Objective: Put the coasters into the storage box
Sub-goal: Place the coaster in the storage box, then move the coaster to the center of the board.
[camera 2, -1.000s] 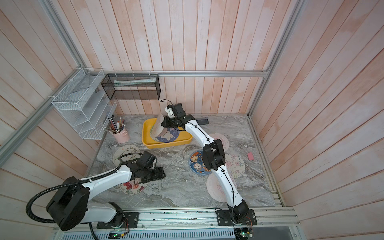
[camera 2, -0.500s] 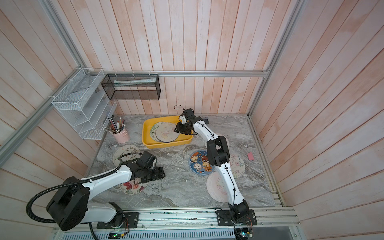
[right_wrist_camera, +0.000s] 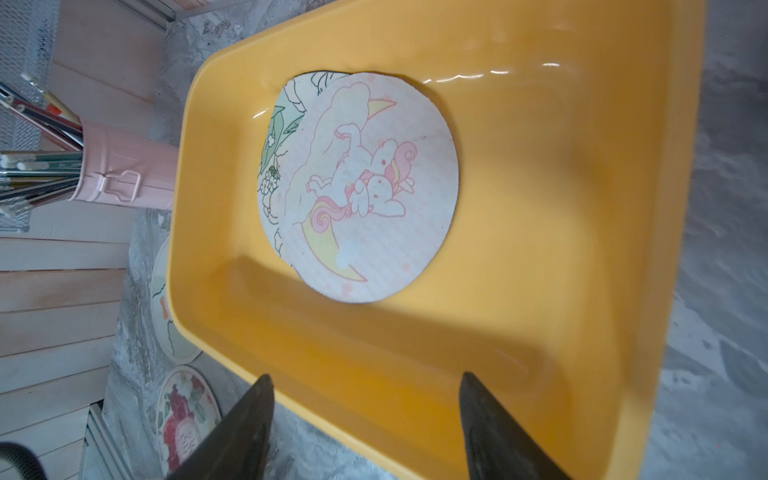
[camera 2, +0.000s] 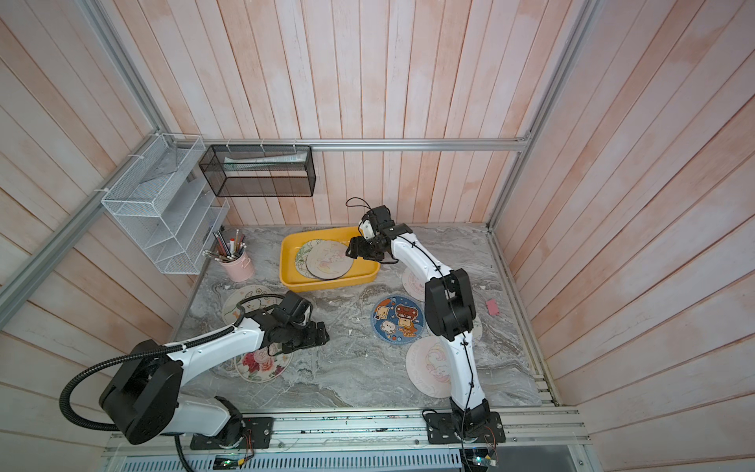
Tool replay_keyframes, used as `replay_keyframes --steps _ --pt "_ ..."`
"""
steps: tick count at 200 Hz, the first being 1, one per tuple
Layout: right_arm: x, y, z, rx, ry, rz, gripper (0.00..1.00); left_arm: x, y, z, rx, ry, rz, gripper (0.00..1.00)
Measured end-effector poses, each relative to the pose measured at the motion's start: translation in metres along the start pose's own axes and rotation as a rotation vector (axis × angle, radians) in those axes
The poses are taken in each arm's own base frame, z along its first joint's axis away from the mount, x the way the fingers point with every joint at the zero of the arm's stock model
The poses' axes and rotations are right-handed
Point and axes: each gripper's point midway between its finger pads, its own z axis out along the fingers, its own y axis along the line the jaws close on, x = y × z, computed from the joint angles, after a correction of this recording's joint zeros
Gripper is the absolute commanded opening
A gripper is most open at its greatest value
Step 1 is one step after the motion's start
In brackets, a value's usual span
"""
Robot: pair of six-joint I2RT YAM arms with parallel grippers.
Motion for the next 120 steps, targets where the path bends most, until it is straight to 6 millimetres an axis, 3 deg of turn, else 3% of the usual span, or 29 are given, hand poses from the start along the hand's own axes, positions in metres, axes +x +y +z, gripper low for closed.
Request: replay_keyframes --steps 28,67,120 --pt "0.030 -0.012 -0.034 0.031 -0.002 -0.002 0.77 -0.005 -0.004 0.000 0.010 -0.013 0.004 0.94" --pt "0.085 -0.056 -0.071 0.110 0.016 0.063 0.83 -0.014 -0.012 0.003 0.029 -0.027 0.009 0.95" --pt "0.158 -0.119 -0.085 0.246 0.094 0.160 0.84 -0.029 -0.026 0.007 0.052 -0.043 0.024 0.96"
